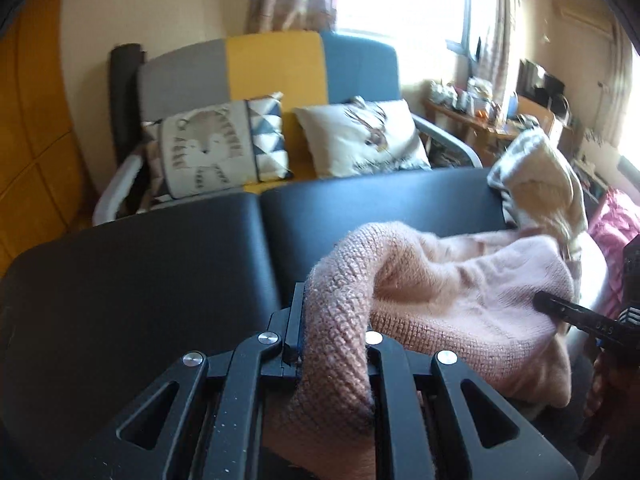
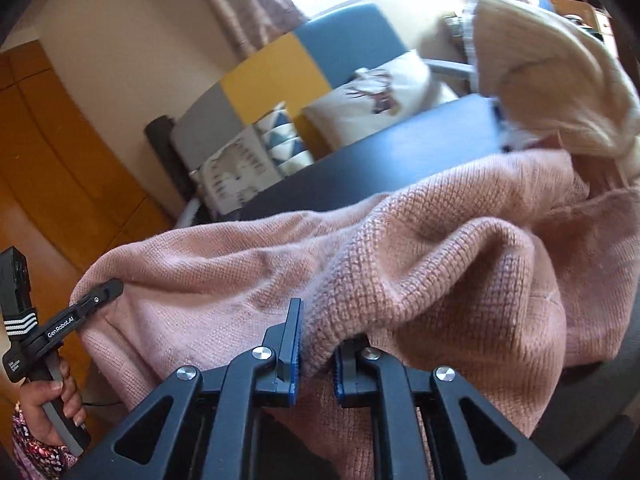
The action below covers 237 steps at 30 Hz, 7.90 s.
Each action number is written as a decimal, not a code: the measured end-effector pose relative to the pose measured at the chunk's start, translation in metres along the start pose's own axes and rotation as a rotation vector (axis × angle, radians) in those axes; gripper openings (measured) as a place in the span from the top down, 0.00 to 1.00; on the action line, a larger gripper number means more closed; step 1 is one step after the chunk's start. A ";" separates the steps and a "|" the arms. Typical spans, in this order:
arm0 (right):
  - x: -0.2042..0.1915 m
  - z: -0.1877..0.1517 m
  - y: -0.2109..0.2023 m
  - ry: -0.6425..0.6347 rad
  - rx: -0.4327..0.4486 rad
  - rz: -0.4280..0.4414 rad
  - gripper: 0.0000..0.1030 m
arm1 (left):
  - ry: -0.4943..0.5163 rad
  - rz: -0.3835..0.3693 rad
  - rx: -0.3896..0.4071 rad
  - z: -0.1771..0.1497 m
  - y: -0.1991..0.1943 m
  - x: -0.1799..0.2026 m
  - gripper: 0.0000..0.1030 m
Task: Fold clothes
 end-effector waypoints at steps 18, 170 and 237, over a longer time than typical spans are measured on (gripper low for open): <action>-0.185 0.052 0.022 -0.261 0.014 0.207 0.90 | -0.109 0.248 0.135 -0.003 -0.083 -0.126 0.89; -0.088 -0.030 0.075 -0.209 0.021 -0.024 0.89 | 0.149 0.114 0.010 -0.134 0.040 -0.046 0.87; -0.296 0.051 -0.279 -0.626 0.761 0.327 0.89 | 0.059 -0.022 0.695 0.043 -0.288 -0.034 0.87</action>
Point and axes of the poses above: each gripper's, at about its wrist camera, not at the fingertips, and y roughly the way its jaws point, x to its right, z to its top, the point moved 5 cm from there along y, roughly the way its jaws point, and after that the axes turned 7 degrees about -x, right-handed, at the moved point
